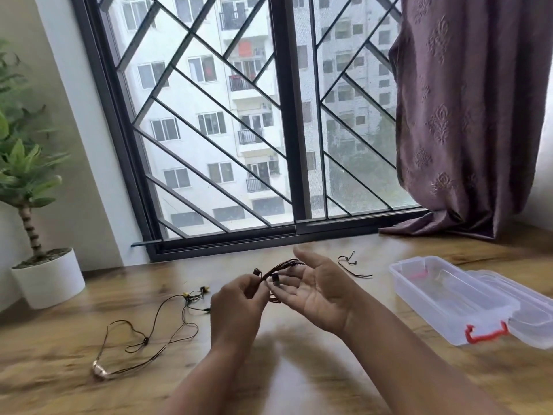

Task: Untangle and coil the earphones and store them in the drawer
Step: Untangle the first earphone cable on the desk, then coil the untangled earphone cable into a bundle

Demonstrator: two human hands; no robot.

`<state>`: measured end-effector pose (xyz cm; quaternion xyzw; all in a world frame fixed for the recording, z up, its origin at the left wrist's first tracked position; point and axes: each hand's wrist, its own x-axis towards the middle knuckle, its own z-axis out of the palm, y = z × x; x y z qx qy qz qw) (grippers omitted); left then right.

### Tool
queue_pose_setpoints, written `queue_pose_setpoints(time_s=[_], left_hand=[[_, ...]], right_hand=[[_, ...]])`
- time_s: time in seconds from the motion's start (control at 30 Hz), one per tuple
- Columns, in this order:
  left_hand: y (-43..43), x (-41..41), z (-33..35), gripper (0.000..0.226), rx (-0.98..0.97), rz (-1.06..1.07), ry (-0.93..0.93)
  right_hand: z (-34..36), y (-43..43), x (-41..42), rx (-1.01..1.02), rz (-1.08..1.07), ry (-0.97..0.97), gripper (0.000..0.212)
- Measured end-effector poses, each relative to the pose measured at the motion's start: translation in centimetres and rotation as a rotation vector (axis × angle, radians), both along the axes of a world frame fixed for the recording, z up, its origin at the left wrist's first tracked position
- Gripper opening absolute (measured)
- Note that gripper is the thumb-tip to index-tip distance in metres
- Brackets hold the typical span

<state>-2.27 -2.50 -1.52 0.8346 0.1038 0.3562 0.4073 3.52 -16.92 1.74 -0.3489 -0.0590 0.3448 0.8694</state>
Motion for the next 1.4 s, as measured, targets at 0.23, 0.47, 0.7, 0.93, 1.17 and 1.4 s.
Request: queue_pose_setpoints(time_s=[0.23,0.47,0.7,0.93,1.17,1.4], left_hand=[[1.2,0.3,-0.1,0.012,-0.042,0.001,-0.029],[0.6,0.5,0.0,0.011,0.133,-0.180,-0.043],[0.4,0.7,-0.2,0.017,0.048,-0.185,-0.044],[0.3,1.0,-0.6,0.009,-0.003,-0.120,-0.022],[0.5,1.2,-0.6,0.009,-0.051,-0.109,-0.024],[1.1,1.3,-0.9,0.008,-0.065,-0.106,-0.015]], right_hand=[[-0.6,-0.1,-0.2,-0.680,-0.303,-0.627,0.019],[-1.2,0.1,0.0,-0.933,-0.377,-1.427,0.032],[-2.0,-0.2,1.1,-1.044,-0.391,-1.423,0.023],[-2.9,-2.2,3.8,-1.587,-0.453,-1.290,0.040],[-4.6,-4.0,6.0,-1.953,-0.239,-1.010,0.053],[-4.6,-3.7,5.8,-1.890,-0.333,-1.039,0.043]])
